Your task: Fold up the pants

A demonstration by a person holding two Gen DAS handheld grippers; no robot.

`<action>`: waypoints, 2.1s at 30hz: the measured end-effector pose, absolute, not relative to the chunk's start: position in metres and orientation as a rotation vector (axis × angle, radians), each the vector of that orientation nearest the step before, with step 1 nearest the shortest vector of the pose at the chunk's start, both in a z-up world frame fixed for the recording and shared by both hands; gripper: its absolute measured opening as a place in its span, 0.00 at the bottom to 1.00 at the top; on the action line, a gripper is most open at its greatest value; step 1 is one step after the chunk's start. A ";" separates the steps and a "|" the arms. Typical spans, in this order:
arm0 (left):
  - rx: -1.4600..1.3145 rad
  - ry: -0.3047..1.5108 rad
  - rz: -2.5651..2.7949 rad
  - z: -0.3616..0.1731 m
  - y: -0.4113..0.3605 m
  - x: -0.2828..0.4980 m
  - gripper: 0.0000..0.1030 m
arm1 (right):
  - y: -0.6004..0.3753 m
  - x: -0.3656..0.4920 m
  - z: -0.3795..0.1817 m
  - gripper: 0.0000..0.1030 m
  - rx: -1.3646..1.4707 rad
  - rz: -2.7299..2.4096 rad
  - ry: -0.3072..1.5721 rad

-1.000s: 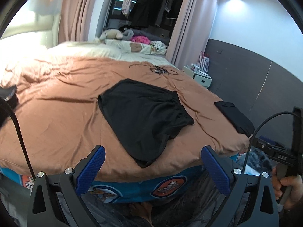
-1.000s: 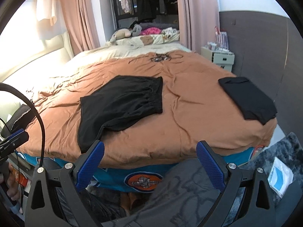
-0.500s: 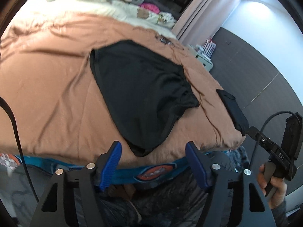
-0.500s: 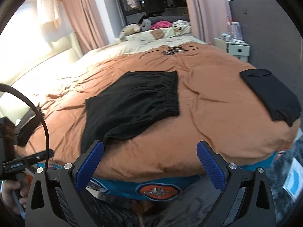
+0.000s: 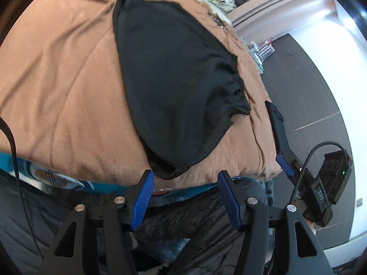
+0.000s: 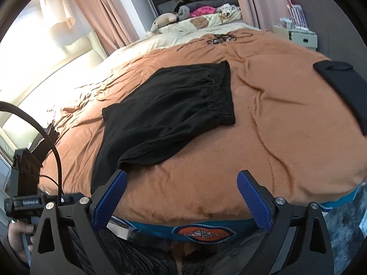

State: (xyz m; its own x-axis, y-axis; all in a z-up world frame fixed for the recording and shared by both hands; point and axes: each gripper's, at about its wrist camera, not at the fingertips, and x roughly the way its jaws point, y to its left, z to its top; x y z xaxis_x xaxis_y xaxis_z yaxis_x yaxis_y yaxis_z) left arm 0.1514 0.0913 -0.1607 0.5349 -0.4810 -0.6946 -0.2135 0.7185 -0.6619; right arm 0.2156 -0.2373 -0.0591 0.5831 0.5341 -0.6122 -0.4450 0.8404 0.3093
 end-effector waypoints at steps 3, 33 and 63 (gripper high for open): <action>-0.848 1.054 -0.189 -0.173 0.090 0.154 0.58 | -0.235 0.231 -0.065 0.91 0.146 0.589 0.786; -1.311 0.791 -0.050 -0.196 0.127 0.137 0.22 | -0.214 0.333 -0.121 0.76 0.481 0.626 0.926; -1.169 0.586 -0.073 -0.118 0.146 0.155 0.07 | -0.217 0.356 -0.104 0.04 0.598 0.524 0.869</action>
State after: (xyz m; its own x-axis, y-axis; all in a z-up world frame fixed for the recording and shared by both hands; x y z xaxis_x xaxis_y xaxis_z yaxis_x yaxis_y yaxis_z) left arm 0.1552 0.1464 -0.1177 0.8489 -0.3503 -0.3957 -0.2426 0.4068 -0.8807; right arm 0.3563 -0.2169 -0.1042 0.5421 0.6424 -0.5418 -0.1800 0.7185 0.6718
